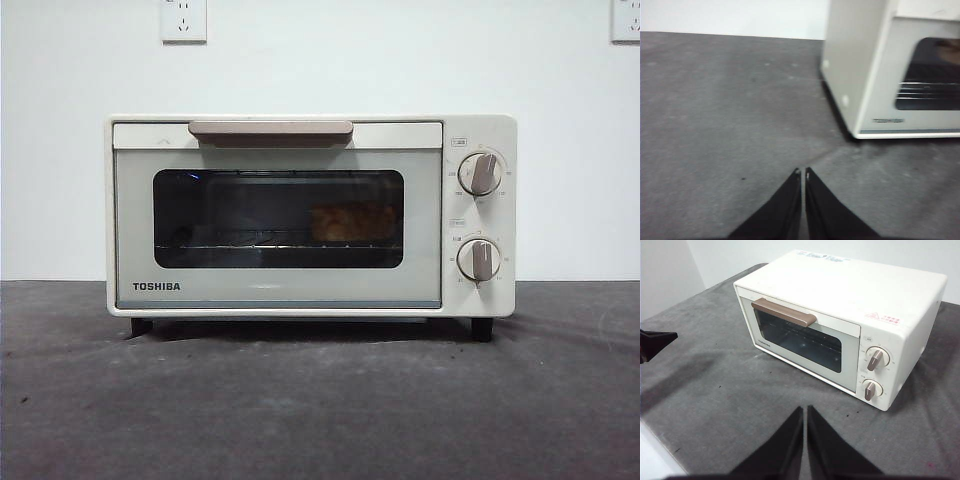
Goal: The left arm flap open the oven, the right arm pick bread and place it into oven, the left arm flap close the oven
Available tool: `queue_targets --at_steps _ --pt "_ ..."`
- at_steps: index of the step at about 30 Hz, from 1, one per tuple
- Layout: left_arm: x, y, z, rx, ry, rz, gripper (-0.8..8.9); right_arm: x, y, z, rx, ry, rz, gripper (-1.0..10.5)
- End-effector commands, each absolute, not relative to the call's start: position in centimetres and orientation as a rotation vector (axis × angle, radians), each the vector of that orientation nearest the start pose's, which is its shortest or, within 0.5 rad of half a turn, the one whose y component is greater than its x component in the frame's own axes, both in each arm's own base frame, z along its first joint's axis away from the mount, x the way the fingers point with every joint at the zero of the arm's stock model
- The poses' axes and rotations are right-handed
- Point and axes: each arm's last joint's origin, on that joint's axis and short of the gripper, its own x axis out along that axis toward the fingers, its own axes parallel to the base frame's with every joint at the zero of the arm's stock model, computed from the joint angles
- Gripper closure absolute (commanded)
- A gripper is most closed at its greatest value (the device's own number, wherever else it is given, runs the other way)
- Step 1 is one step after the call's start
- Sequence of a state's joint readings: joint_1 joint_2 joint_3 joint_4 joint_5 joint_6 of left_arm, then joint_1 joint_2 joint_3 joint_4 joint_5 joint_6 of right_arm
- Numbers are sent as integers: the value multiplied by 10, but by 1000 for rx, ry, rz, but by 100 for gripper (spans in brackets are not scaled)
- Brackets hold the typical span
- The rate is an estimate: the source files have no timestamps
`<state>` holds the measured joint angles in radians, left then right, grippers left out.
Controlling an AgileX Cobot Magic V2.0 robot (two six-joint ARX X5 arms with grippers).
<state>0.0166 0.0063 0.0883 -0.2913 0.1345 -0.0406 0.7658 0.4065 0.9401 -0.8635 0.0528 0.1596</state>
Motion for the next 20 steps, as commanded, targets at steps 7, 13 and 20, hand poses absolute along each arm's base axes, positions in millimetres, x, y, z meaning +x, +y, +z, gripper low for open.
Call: queue_targets --at_steps 7,13,20 --pt "96 0 150 -50 168 -57 785 35 32 358 16 337 693 938" --pt "96 0 149 -49 179 -29 785 35 32 358 16 337 693 938" --pt "96 0 150 -48 177 -29 785 35 32 358 16 337 693 938"
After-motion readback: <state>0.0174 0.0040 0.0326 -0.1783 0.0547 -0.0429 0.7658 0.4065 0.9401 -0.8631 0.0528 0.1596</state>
